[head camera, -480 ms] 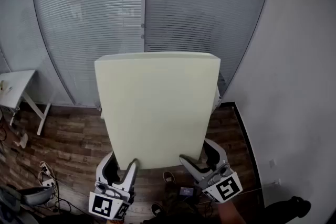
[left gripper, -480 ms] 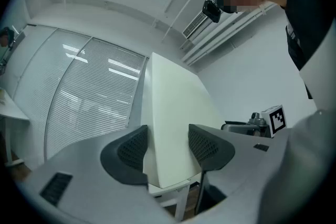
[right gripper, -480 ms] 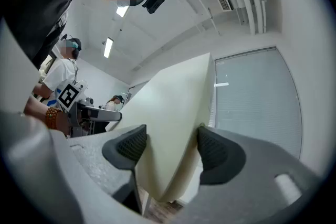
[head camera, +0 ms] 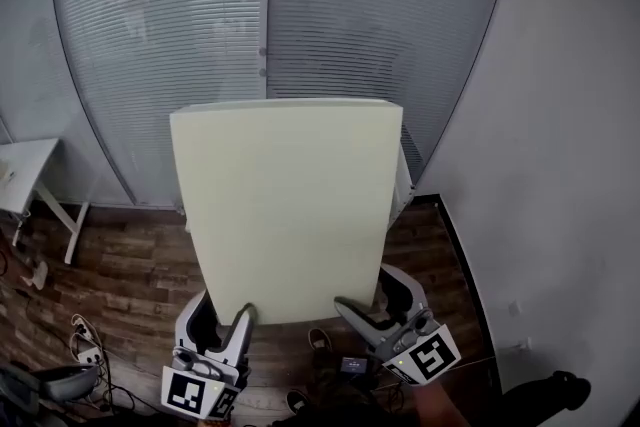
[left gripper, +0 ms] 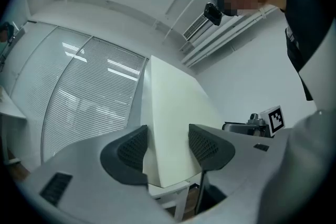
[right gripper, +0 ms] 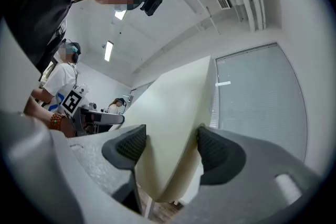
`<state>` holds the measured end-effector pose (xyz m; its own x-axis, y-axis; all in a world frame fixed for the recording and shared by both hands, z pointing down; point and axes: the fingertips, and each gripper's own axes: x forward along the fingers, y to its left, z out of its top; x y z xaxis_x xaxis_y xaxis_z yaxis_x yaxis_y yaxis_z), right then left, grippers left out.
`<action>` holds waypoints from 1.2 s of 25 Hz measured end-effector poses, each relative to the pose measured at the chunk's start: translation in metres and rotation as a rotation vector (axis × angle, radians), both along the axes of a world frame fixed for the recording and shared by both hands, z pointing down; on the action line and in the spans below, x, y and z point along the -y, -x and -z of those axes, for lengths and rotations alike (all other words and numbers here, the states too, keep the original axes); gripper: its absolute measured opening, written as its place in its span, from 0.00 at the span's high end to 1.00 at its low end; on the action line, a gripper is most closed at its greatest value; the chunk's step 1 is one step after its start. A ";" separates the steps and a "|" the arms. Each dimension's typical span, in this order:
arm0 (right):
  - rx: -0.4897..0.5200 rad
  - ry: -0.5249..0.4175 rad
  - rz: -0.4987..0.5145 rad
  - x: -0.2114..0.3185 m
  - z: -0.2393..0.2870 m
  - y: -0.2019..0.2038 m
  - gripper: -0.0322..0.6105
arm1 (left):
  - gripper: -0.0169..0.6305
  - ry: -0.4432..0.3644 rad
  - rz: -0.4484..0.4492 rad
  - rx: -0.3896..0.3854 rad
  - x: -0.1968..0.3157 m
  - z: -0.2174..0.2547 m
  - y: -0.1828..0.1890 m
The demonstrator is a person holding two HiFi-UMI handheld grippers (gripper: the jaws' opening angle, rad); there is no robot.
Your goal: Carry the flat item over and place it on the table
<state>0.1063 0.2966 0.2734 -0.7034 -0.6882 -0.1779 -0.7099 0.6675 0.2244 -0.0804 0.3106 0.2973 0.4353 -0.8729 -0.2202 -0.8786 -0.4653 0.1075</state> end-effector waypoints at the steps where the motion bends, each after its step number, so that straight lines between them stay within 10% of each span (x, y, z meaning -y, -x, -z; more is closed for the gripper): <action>1: -0.002 -0.003 0.001 0.002 0.000 0.001 0.48 | 0.59 0.000 -0.002 0.002 0.002 0.000 0.001; 30: 0.020 0.034 0.002 0.142 -0.012 -0.064 0.47 | 0.59 -0.002 -0.021 0.027 0.138 -0.005 -0.066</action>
